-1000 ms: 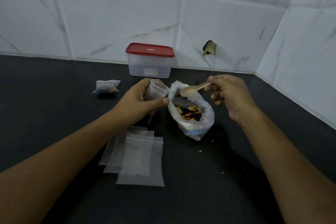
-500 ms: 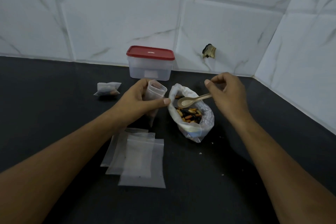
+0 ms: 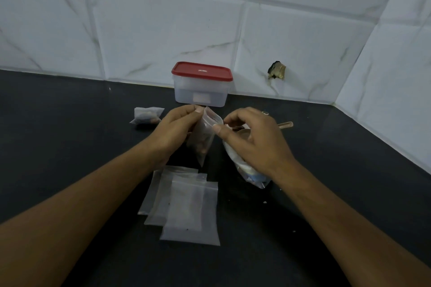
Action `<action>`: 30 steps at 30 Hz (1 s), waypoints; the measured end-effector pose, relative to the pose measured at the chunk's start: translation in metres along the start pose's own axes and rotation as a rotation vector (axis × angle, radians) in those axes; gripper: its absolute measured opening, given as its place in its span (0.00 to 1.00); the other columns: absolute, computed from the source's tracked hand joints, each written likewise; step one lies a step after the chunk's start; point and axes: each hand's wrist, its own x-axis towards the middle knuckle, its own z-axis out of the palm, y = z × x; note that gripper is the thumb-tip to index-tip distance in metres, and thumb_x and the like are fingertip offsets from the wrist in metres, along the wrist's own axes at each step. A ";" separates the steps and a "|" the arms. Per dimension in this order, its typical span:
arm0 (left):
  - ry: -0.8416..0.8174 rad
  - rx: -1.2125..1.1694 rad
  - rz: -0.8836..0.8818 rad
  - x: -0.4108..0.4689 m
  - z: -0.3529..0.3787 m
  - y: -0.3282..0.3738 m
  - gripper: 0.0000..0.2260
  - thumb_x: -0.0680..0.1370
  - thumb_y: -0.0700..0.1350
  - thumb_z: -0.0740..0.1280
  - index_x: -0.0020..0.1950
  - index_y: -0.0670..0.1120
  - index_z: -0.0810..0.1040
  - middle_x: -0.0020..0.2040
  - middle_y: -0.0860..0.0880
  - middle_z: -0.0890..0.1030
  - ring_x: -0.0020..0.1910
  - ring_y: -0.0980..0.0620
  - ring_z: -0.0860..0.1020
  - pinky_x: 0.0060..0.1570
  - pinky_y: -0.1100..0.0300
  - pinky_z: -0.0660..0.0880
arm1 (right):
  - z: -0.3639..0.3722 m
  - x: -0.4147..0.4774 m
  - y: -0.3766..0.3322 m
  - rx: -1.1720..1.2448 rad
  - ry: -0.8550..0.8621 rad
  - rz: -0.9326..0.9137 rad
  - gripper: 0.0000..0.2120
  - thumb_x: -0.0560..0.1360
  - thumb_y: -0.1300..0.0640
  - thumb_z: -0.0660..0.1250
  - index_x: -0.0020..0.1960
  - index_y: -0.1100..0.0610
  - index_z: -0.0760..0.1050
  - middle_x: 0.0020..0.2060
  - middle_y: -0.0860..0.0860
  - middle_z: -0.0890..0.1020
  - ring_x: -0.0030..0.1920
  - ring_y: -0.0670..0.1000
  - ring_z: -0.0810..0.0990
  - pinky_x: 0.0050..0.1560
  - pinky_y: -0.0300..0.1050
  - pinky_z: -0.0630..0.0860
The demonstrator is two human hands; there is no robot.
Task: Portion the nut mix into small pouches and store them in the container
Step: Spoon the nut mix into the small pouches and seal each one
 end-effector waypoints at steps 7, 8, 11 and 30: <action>0.009 -0.060 0.108 0.003 -0.003 -0.001 0.08 0.82 0.44 0.66 0.55 0.42 0.83 0.51 0.47 0.85 0.50 0.52 0.83 0.48 0.59 0.79 | 0.000 0.000 -0.002 0.103 -0.047 0.069 0.12 0.77 0.43 0.73 0.48 0.52 0.84 0.42 0.44 0.84 0.45 0.43 0.82 0.48 0.42 0.80; 0.020 -0.069 0.130 0.002 -0.002 0.000 0.07 0.82 0.44 0.67 0.54 0.42 0.83 0.49 0.48 0.85 0.49 0.54 0.83 0.47 0.61 0.79 | -0.001 0.000 -0.001 0.164 -0.039 0.087 0.08 0.77 0.48 0.74 0.47 0.52 0.83 0.40 0.44 0.84 0.44 0.44 0.83 0.47 0.41 0.80; 0.051 -0.095 0.180 0.003 -0.002 0.001 0.07 0.81 0.44 0.68 0.54 0.41 0.82 0.43 0.52 0.84 0.44 0.57 0.82 0.43 0.62 0.78 | -0.003 0.001 0.001 0.316 0.023 0.140 0.04 0.79 0.57 0.73 0.45 0.54 0.83 0.38 0.47 0.85 0.41 0.45 0.83 0.44 0.39 0.79; 0.001 -0.120 0.127 0.005 -0.002 -0.001 0.07 0.77 0.42 0.72 0.54 0.44 0.84 0.52 0.46 0.87 0.56 0.49 0.84 0.56 0.51 0.83 | -0.003 0.003 0.006 0.535 0.068 0.214 0.03 0.77 0.61 0.74 0.47 0.55 0.84 0.42 0.54 0.86 0.43 0.50 0.85 0.47 0.43 0.83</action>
